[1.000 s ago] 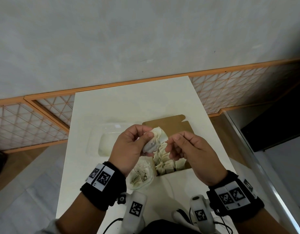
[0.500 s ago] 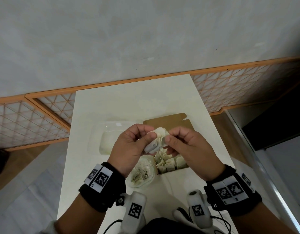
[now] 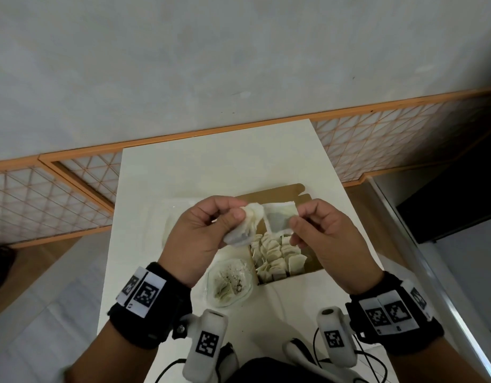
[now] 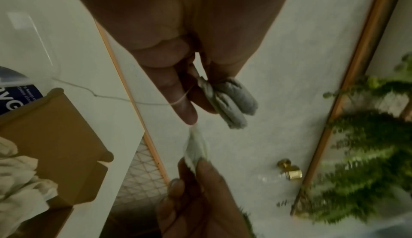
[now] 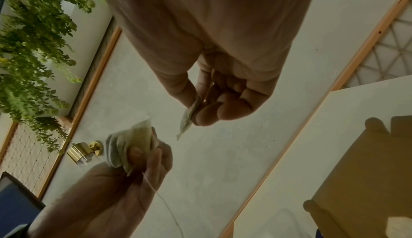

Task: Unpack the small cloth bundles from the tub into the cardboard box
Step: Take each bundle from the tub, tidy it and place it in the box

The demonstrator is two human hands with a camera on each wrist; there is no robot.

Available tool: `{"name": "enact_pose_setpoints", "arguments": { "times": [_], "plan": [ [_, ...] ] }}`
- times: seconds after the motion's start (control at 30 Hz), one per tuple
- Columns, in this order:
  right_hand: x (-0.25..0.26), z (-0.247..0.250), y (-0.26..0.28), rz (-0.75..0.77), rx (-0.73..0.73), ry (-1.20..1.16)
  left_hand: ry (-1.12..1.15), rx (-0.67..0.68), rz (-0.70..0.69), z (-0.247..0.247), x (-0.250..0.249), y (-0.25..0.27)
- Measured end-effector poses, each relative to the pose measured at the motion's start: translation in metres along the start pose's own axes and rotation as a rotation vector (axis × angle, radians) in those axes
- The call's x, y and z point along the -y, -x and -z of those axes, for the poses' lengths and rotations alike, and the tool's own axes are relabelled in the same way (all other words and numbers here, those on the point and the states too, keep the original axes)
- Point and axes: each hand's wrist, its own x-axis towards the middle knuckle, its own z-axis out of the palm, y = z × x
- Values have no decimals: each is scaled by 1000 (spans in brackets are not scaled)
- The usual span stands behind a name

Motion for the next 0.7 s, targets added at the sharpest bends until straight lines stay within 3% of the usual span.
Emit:
{"name": "enact_pose_setpoints", "arguments": {
  "times": [0.17,0.37,0.7],
  "plan": [
    [-9,5,4,-40,-63,-86,-58,105,36,-31,14,-2],
    [-19,15,7,-150,-176,-537,-54,122,92,-57,26,-7],
    [-36,21,7,-120,-81,-429,-209,112,43,-70,21,-18]
  ]
}}
